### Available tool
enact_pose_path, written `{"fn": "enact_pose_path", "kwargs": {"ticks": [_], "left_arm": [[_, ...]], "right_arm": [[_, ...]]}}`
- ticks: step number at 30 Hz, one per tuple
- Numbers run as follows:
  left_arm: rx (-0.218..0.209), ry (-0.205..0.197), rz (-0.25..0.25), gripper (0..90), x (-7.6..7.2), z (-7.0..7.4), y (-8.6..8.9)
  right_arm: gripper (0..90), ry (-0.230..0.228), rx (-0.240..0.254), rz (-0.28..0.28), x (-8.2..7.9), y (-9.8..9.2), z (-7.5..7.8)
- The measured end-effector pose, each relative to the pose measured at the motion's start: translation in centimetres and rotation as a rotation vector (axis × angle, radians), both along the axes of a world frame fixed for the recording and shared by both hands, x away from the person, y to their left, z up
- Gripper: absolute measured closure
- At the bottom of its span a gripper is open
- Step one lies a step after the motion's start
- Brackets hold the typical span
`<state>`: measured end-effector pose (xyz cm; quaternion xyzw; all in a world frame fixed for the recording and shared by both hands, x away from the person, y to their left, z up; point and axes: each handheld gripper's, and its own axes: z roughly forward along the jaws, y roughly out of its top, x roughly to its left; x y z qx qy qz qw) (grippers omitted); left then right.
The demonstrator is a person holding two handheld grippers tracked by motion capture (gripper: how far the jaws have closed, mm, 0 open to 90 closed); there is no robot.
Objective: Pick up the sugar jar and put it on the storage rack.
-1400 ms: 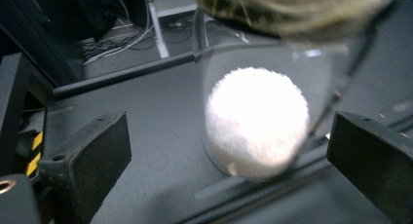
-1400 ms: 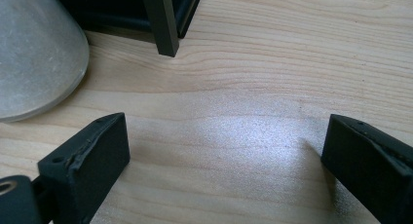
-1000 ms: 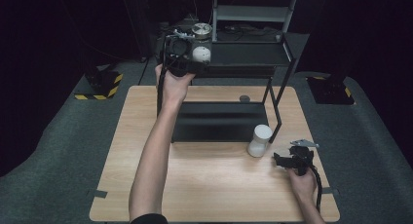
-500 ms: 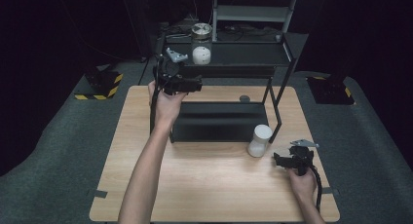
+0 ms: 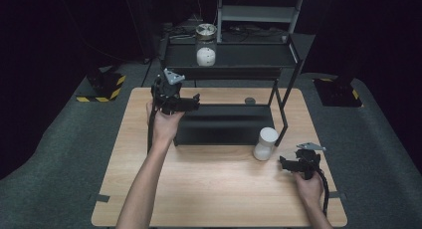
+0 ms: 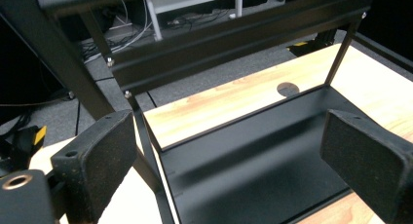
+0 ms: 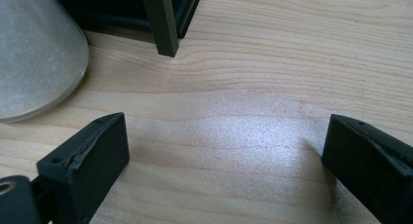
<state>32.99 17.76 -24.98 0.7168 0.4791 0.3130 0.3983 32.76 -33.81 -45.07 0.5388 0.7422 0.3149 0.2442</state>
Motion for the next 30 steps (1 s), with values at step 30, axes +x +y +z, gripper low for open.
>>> {"fn": "enact_pose_path", "kwargs": {"ticks": [30], "left_arm": [[-0.038, 0.113, -0.056, 6.8, -1.0, -6.7, 0.8]], "right_arm": [[2.4, 0.0, 0.0, 0.0, 0.0, 0.0, 0.0]]}}
